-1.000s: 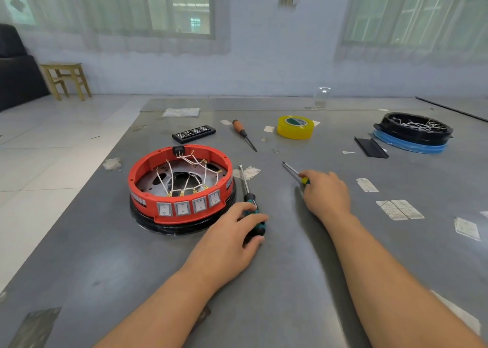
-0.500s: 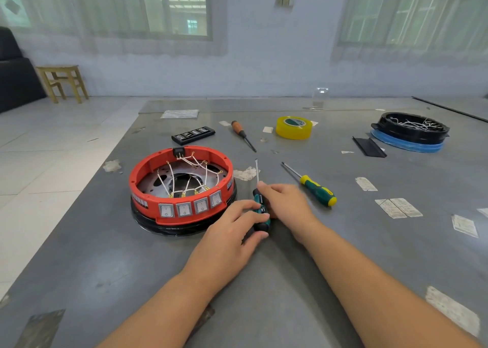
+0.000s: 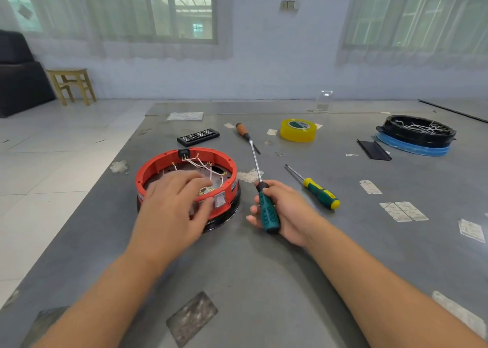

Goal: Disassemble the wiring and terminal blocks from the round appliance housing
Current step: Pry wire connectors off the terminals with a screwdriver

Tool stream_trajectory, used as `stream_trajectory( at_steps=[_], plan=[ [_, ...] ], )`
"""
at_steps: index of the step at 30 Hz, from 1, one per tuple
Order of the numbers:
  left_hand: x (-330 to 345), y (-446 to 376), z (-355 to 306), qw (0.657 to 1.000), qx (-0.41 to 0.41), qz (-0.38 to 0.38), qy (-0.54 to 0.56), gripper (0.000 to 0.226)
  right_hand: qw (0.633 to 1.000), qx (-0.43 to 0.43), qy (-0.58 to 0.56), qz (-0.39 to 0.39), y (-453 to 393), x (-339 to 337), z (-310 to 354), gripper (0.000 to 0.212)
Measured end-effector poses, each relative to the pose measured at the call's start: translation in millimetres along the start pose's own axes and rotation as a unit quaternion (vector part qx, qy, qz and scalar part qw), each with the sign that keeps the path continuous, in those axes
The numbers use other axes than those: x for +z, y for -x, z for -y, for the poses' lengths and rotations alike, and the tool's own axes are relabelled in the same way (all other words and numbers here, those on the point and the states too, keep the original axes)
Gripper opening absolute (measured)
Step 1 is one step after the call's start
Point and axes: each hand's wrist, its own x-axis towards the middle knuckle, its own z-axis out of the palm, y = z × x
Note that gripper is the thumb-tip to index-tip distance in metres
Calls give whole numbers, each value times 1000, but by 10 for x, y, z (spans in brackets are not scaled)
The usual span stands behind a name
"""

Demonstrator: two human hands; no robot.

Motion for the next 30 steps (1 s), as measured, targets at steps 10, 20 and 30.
stream_trajectory(
  at_steps=[10, 20, 30],
  plan=[
    [53, 212, 326, 992, -79, 100, -6, 56, 979, 3, 188, -77, -161, 255, -145, 39],
    [222, -9, 155, 984, -132, 92, -75, 57, 943, -65, 297, -138, -367, 567, -178, 71],
    [274, 126, 253, 995, -90, 23, -26, 50, 909, -109, 376, -141, -210, 570, -268, 73]
  ],
)
